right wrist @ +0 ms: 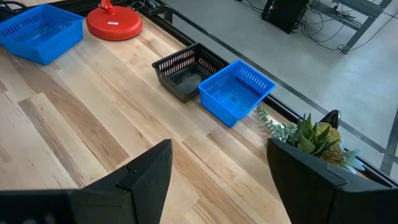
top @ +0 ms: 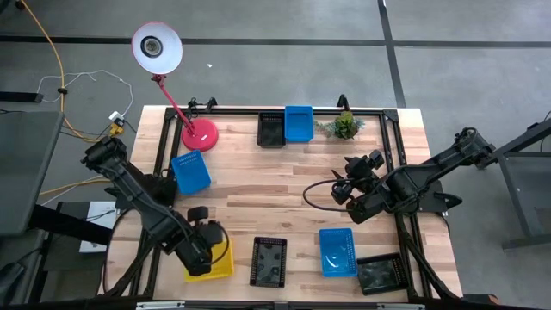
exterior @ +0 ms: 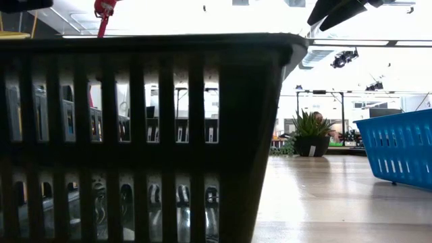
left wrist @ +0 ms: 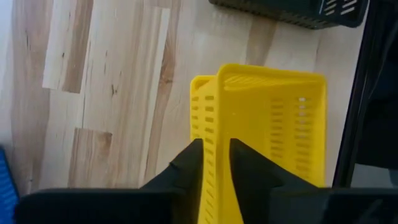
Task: Stack baskets by color
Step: Stack the top yellow bin on the bottom stacked yellow bins
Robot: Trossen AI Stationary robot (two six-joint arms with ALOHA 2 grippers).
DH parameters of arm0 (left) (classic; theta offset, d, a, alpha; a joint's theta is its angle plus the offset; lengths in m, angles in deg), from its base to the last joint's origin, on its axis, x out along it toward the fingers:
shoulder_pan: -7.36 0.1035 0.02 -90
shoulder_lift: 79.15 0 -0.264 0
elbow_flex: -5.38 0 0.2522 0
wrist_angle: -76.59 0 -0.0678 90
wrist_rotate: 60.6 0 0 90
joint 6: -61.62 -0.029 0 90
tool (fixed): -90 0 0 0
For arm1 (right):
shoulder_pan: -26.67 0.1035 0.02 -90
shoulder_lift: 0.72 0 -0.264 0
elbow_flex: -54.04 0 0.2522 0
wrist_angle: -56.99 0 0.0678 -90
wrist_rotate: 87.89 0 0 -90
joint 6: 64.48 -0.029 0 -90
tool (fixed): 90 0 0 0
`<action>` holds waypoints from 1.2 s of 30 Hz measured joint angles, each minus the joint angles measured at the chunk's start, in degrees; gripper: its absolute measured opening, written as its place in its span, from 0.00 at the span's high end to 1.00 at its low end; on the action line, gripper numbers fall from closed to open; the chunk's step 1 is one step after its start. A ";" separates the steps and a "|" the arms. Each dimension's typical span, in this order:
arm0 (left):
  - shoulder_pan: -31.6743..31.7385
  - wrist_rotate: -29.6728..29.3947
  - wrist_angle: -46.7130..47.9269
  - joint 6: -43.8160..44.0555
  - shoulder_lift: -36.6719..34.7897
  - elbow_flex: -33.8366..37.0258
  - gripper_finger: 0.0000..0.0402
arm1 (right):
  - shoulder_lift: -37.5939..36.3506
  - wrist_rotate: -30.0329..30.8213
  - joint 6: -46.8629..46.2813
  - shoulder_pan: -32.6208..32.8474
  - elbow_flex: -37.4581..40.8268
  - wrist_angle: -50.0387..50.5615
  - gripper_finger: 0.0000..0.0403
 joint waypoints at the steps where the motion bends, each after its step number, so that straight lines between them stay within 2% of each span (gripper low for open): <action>1: 0.33 0.47 -0.07 -0.52 0.00 0.00 0.81 | -0.01 0.00 0.00 0.00 0.00 -0.01 0.38; 9: 2.08 4.09 -0.79 -3.13 0.00 -0.02 0.63 | 0.00 0.02 -0.42 0.00 0.00 -0.02 0.38; 14: 1.25 3.63 -2.17 -7.67 0.00 -0.02 0.59 | 0.00 0.03 -0.42 0.00 0.00 -0.02 0.38; 17: -0.87 -0.86 -2.10 -8.34 0.00 -0.04 0.63 | -0.01 0.04 -0.42 0.00 0.00 0.00 0.38; 19: -2.87 -4.34 -1.74 -7.94 -0.39 -0.04 0.69 | -0.01 0.05 -0.42 0.00 0.00 0.01 0.38; 23: -8.15 -12.36 -1.76 -5.37 -1.07 -0.11 0.91 | -0.01 0.07 -0.42 0.00 0.00 0.02 0.38; 25: -10.97 -16.55 -1.76 -3.80 -1.03 -0.11 0.97 | -0.01 0.09 -0.44 0.00 0.00 0.00 0.38; 31: -16.55 -27.68 -2.02 0.24 -1.03 -0.11 0.99 | -0.01 0.09 -0.44 0.00 0.00 -0.13 0.38; 36: -17.54 -32.74 -5.16 0.67 -1.09 2.11 1.00 | -0.01 0.09 -0.44 0.00 0.00 -0.13 0.38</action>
